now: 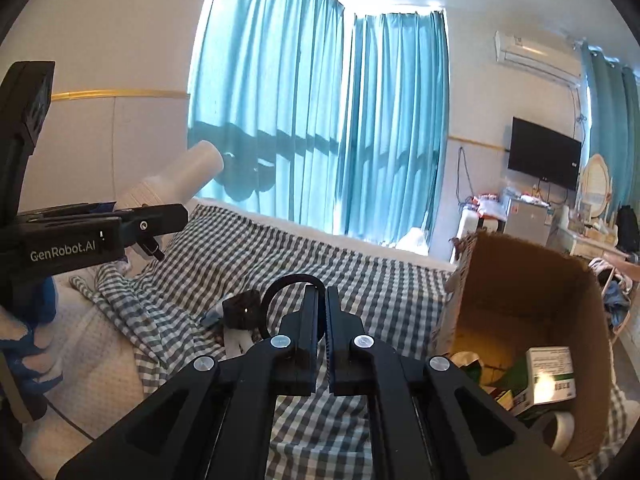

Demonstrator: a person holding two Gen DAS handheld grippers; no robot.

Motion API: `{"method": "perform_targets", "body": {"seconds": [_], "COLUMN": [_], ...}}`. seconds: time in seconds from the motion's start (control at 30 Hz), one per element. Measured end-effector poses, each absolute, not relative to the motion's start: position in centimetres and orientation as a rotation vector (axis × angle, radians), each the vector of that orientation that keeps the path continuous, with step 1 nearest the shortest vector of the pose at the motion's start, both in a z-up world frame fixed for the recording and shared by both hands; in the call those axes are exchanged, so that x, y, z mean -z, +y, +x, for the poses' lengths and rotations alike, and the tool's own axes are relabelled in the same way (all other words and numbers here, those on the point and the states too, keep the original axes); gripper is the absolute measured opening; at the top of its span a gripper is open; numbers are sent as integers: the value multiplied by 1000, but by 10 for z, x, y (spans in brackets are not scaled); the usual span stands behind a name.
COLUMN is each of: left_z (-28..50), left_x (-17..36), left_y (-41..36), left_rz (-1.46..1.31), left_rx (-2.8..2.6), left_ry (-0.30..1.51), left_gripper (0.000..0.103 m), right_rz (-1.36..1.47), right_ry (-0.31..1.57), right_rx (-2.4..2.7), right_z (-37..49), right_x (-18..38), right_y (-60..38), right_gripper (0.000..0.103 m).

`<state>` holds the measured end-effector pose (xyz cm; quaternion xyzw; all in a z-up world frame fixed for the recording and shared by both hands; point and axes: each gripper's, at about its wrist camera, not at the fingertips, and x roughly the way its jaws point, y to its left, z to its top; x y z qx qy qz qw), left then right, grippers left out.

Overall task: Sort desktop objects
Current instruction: 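Lift the pipe fitting and black ring and carry them over the cardboard box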

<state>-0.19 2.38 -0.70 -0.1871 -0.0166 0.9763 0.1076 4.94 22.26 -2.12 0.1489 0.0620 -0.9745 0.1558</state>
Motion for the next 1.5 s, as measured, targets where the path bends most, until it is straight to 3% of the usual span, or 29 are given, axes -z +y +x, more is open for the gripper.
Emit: {"method": "perform_targets", "body": {"seconds": [0.17,0.33,0.4,0.43,0.67,0.73,0.8,0.87,1.17,1.33,1.37,1.43,1.5], "left_z": [13,16,12,8,-34,-42,-39,-30,-23,-26,-26,-27,-27], "left_x": [-10,-23,-24,-23,21,43,69,100,208,246,251,254,245], "left_y": [28,43,53,58,59,64,72,83,105,108,108,106,104], "left_rz": [-457,-424,-434,-443,-676,-812,-897,-962,-1310,-1480,-1493,-1490,-1465], "left_rx": [-2856,-2832,-2804,-2788,-2796,-2688,-2633,-2605,-2419,-2260,-2251,-2243,-2276], "left_ry": [-127,-91,-67,-51,57,100,201,366,590,595,591,554,520], "left_gripper": [49,45,30,30,29,33,63,71,71,72,70,42,42], "right_rz": [364,320,314,312,325,346,356,371,494,597,619,647,678], "right_ry": [173,161,150,143,78,65,45,22,-18,-42,-39,-30,-37], "right_rx": [2835,2900,2919,2929,3007,3033,3062,3091,3183,3190,3185,3188,3174], "right_z": [63,73,74,75,70,66,64,61,43,32,30,28,24], "right_x": [8,-3,-6,-7,-9,-7,-5,-4,14,27,29,34,38], "right_y": [238,257,265,269,303,315,325,337,374,385,384,384,385], "right_gripper": [3,3,3,3,3,3,3,3,3,3,3,3,3]}}
